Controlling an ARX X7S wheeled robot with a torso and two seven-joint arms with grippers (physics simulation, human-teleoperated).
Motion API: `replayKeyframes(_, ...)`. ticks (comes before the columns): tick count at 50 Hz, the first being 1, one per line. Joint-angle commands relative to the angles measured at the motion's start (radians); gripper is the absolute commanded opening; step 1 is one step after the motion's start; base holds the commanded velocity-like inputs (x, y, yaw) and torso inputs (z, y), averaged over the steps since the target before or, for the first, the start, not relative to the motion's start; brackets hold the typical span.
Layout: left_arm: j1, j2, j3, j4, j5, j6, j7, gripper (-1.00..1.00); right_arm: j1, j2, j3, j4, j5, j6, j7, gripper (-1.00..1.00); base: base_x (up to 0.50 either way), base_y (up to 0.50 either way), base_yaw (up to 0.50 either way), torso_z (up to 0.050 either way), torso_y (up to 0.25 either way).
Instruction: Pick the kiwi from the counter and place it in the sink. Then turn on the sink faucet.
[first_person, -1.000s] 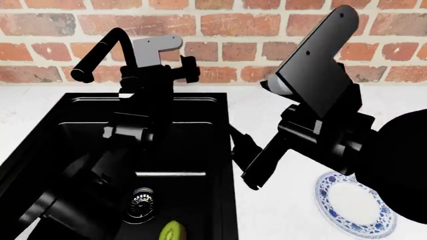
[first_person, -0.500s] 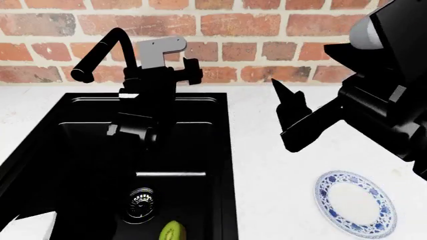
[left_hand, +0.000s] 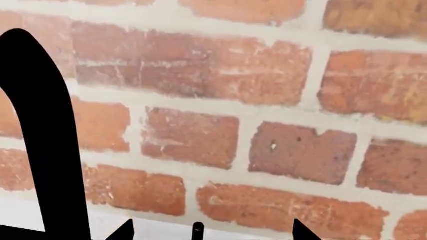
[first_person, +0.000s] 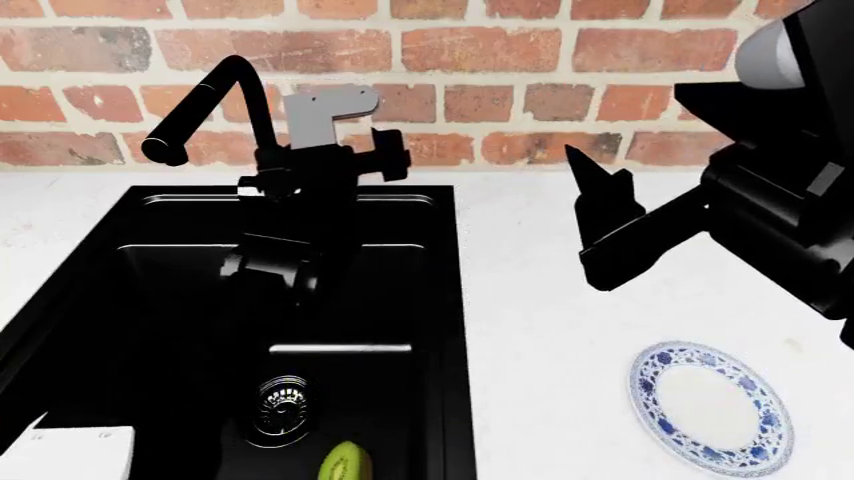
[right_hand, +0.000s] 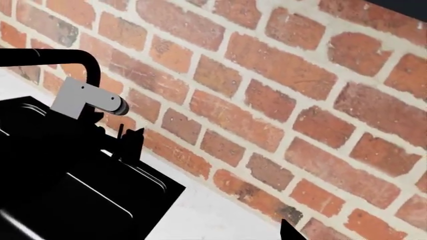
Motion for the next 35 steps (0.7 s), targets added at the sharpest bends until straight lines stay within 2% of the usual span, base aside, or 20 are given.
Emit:
replayKeyframes(1, -0.004, 0.000, 0.043, 0.016, -0.058, 0.008, 0.011, 1.00, -0.023, 0.009, 0.007, -0.005, -0.021, -0.013, -0.016, 1.00, 0.00, 0.00, 0.00, 0.000, 0.000)
replayKeyframes(15, 0.002, 0.000, 0.056, 0.006, -0.056, 0.028, 0.012, 1.00, -0.072, 0.016, 0.011, -0.015, -0.062, -0.032, -0.045, 1.00, 0.00, 0.00, 0.00, 0.000, -0.006)
replayKeyframes(16, 0.004, 0.000, 0.073, 0.003, -0.012, 0.061, -0.027, 1.00, -0.075, 0.017, 0.012, -0.016, -0.063, -0.035, -0.046, 1.00, 0.00, 0.00, 0.00, 0.000, -0.250)
replayKeyframes(21, -0.009, 0.000, 0.033, 0.011, -0.085, 0.034, 0.035, 1.00, -0.098, 0.017, 0.013, -0.023, -0.084, -0.044, -0.058, 1.00, 0.00, 0.00, 0.00, 0.000, -0.150)
replayKeyframes(35, -0.022, 0.000, 0.057, 0.027, -0.063, 0.055, 0.017, 1.00, -0.126, 0.025, 0.020, -0.034, -0.107, -0.062, -0.076, 1.00, 0.00, 0.00, 0.00, 0.000, 0.000)
